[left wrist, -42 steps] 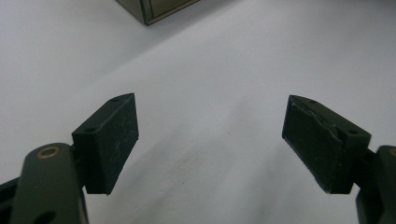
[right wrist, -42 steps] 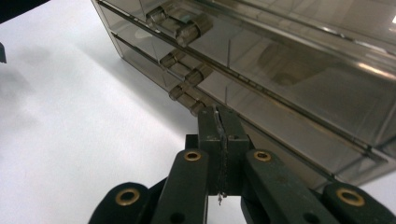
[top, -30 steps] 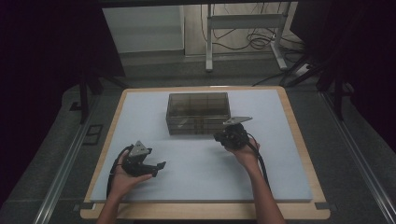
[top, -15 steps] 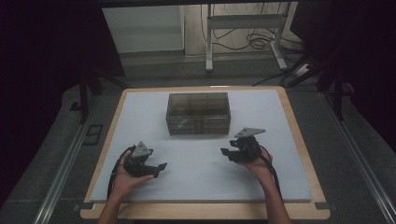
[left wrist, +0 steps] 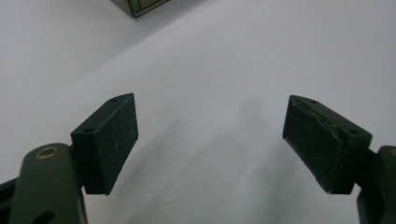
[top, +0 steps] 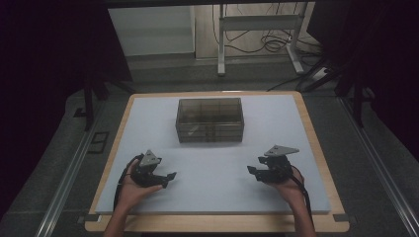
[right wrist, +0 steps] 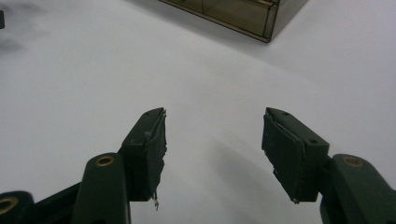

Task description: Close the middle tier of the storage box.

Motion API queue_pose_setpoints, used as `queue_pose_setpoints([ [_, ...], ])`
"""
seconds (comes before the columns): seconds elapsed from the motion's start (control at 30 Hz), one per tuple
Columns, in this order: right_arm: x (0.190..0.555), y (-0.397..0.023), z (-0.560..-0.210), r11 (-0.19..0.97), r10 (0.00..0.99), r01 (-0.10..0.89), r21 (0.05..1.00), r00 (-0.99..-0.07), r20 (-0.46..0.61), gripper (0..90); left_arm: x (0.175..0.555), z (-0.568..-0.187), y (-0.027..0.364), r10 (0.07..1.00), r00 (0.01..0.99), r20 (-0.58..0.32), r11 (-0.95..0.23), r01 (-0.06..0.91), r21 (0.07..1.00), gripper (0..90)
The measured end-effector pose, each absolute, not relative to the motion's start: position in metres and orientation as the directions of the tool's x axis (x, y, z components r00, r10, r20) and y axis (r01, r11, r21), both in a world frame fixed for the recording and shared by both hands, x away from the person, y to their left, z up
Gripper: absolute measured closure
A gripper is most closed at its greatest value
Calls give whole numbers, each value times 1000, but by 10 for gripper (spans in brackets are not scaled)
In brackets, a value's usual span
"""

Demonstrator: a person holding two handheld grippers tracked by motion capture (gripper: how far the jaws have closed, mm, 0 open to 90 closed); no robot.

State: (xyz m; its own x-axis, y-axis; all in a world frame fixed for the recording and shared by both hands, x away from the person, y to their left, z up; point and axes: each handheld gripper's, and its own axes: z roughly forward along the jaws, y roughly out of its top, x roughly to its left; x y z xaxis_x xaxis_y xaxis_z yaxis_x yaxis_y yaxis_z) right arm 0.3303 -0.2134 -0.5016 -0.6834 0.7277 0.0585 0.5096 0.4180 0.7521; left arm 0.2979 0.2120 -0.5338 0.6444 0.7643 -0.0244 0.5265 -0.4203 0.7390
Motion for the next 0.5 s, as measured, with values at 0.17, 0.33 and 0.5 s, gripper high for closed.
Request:
queue_pose_setpoints([
  [0.17, 327, -216, -501, 412, 730, 503, 760, -682, 55, 385, 298, -533, 212, 763, 646, -22, -421, 523, 741, 186],
  [0.33, 325, -217, -499, 413, 726, 490, 767, -686, 47, 384, 298, -534, 210, 760, 650, -19, -428, 522, 738, 186],
  [0.5, 326, -220, -499, 413, 726, 495, 765, -685, 52, 382, 298, -533, 208, 755, 656, -13, -435, 516, 738, 186],
])
